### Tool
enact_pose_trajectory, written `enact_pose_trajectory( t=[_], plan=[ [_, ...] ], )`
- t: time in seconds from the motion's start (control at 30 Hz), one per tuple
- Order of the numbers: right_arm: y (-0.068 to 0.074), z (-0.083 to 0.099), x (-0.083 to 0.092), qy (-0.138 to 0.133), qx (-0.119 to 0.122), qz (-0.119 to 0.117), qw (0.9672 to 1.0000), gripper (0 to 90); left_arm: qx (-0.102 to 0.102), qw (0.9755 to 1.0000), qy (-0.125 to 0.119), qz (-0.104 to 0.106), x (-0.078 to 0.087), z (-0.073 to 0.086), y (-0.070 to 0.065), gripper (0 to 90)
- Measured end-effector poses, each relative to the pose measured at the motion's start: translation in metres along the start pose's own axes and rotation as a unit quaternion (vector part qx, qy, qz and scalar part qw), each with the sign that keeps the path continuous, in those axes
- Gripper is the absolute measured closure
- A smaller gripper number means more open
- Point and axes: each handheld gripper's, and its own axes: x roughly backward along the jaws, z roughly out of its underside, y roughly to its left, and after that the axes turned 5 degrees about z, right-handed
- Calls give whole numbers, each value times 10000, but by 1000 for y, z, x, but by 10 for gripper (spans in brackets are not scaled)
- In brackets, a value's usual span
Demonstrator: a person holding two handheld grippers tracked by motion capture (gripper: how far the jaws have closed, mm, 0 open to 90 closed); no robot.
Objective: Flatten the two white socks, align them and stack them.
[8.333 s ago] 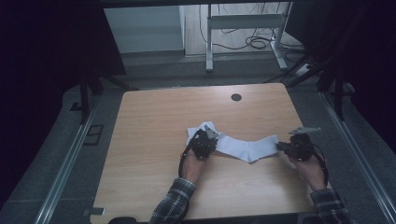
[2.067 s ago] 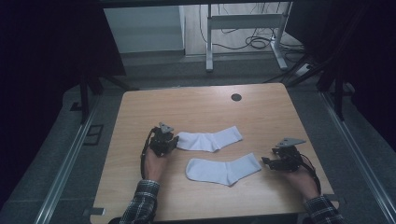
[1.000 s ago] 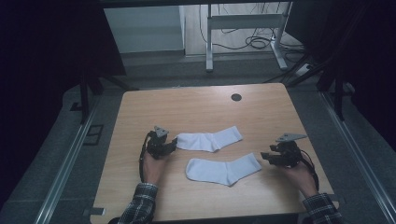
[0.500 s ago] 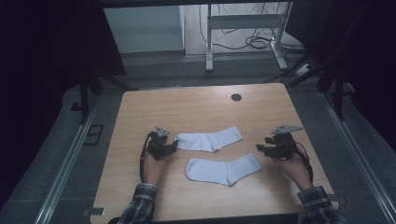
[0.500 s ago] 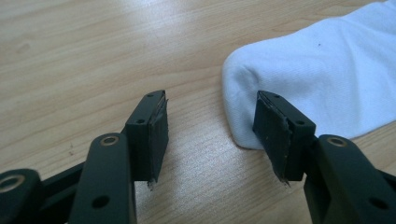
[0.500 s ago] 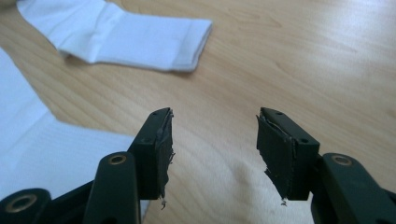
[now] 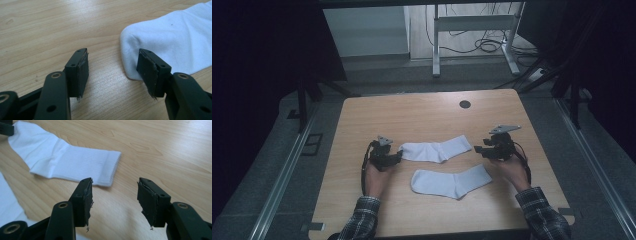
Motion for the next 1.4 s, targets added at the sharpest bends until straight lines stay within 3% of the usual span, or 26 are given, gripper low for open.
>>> enact_pose_trajectory(
  t=[0.13,0.37,0.7,0.77,0.8,0.83,1.03,1.17,1.27,1.3,1.4],
  plan=[
    [6,-7,-14,37,36,40,10000,470,6,10000,-1,-6,0,0,0,423],
    [7,-12,-41,143,-24,124,9998,501,154,9998,3,-132,-1,-1,0,342],
    [8,-6,-56,306,13,190,9994,562,146,9998,-1,-138,-1,-1,0,332],
    [9,-5,-57,326,-23,14,9995,666,83,9999,-1,-96,-1,0,0,391],
    [9,-5,-57,326,-23,14,9995,666,59,10000,-19,-69,-1,0,-1,391],
    [11,-5,-57,354,15,-25,9994,719,0,10000,-32,1,-1,-1,-3,464],
    [14,-5,-56,409,-16,-135,9991,811,-85,9996,-72,244,-2,-1,-9,709],
    [17,-6,-55,443,34,-93,9990,823,-75,9993,-62,353,-3,-2,-11,852],
    [18,-7,-54,452,103,-41,9989,826,11,9992,-67,389,-3,-2,-10,867],
    [19,-7,-54,449,144,-22,9989,827,130,9988,-80,457,-3,-2,-8,869],
    [19,-7,-52,447,153,-2,9989,828,156,9989,-83,440,-3,-2,-8,874]
  ],
)
